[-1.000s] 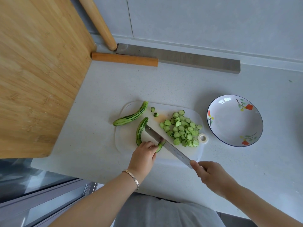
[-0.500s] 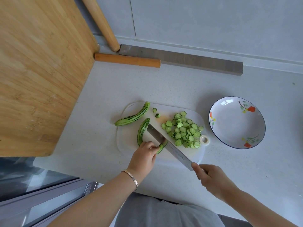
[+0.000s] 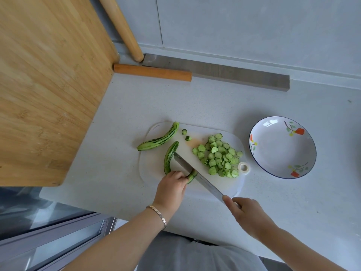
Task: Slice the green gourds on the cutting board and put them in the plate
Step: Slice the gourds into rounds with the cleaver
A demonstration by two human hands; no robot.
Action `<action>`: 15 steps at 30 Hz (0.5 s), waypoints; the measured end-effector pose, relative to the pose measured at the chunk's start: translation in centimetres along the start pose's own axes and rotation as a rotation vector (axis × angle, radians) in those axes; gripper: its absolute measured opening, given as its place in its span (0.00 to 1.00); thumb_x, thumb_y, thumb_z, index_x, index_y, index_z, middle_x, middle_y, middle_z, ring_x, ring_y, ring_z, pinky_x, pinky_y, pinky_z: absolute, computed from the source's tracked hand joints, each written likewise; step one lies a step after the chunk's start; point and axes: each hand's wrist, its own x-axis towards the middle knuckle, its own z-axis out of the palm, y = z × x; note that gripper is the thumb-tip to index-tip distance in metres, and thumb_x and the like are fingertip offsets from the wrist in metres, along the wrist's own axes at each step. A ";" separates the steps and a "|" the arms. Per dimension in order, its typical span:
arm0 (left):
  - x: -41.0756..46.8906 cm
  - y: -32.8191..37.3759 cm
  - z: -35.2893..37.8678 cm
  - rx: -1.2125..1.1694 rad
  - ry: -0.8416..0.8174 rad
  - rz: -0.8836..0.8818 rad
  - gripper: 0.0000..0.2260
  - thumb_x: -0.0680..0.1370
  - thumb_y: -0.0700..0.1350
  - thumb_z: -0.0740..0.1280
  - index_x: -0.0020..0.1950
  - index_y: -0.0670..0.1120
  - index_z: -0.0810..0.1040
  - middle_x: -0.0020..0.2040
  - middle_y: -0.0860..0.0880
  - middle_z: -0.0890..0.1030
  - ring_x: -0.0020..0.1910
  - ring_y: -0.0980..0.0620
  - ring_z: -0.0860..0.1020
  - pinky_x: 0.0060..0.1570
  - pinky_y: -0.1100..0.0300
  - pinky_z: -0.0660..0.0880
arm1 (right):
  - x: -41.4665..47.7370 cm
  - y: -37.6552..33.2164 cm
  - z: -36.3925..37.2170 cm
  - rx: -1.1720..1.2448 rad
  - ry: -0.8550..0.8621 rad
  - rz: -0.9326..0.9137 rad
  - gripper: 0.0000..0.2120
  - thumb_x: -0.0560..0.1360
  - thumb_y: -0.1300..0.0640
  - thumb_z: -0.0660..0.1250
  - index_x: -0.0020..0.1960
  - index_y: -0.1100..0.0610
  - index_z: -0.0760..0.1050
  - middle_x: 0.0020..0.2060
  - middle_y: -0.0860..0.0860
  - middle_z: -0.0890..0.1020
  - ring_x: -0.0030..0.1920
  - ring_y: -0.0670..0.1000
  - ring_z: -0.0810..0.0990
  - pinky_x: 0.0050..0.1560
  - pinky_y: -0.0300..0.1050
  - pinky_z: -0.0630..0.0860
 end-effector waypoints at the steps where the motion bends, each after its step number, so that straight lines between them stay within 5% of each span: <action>1: 0.1 0.1 0.1 -0.006 0.002 -0.008 0.11 0.58 0.32 0.79 0.35 0.43 0.82 0.33 0.50 0.78 0.32 0.49 0.77 0.27 0.65 0.74 | 0.0 0.1 0.0 0.035 -0.002 0.018 0.25 0.77 0.40 0.57 0.30 0.56 0.58 0.24 0.48 0.62 0.26 0.47 0.59 0.31 0.40 0.59; 15: 1.4 0.8 0.4 0.046 0.017 0.044 0.12 0.54 0.31 0.78 0.31 0.42 0.81 0.31 0.50 0.79 0.29 0.48 0.76 0.26 0.64 0.71 | -0.4 -0.9 -2.9 0.018 -0.025 0.015 0.24 0.75 0.38 0.56 0.34 0.58 0.63 0.26 0.50 0.64 0.28 0.50 0.61 0.33 0.41 0.61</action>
